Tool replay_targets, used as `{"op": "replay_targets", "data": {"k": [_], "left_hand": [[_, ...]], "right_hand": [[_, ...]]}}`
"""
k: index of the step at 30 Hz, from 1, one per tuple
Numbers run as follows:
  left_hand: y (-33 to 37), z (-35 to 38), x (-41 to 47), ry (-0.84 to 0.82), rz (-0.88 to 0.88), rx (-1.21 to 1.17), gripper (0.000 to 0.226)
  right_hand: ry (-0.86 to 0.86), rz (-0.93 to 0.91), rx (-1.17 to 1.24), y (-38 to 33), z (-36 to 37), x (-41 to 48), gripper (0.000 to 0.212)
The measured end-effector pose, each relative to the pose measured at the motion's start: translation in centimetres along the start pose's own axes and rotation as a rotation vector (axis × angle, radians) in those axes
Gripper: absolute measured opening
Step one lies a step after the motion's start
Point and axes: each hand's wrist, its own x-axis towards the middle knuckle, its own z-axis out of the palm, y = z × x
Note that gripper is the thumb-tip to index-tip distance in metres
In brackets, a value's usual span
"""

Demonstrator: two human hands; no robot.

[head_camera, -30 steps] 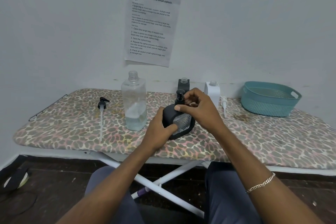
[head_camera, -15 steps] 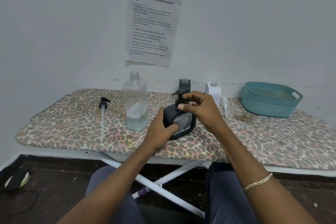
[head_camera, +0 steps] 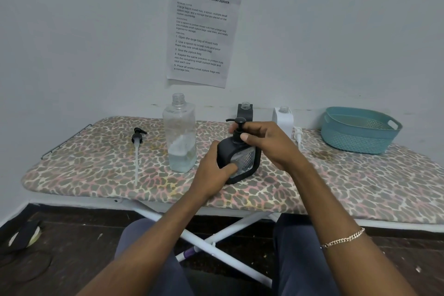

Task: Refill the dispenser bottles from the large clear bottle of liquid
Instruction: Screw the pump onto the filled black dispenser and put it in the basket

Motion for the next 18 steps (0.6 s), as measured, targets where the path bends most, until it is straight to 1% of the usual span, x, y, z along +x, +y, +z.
{"op": "replay_targets", "data": {"k": [4,9,11,14,18], "left_hand": [[-0.07,0.02,-0.05,0.010,0.012,0.018,0.041],[0.04,0.03,-0.10,0.011,0.003,0.026,0.039],[0.10,0.03,-0.08,0.011,0.001,0.023,0.040],[0.05,0.05,-0.05,0.011,0.008,0.031,0.040],[-0.04,0.09,-0.05,0.010,0.015,0.042,0.040]], "right_hand": [[0.068,0.005,-0.007,0.13,0.76,0.11,0.032],[-0.041,0.005,0.078,-0.03,0.35,0.49,0.037],[-0.057,0.006,0.091,-0.01,0.18,0.64,0.035],[0.003,0.000,0.109,0.39,0.46,0.69,0.029],[0.155,0.007,0.123,0.64,0.97,0.32,0.026]]}}
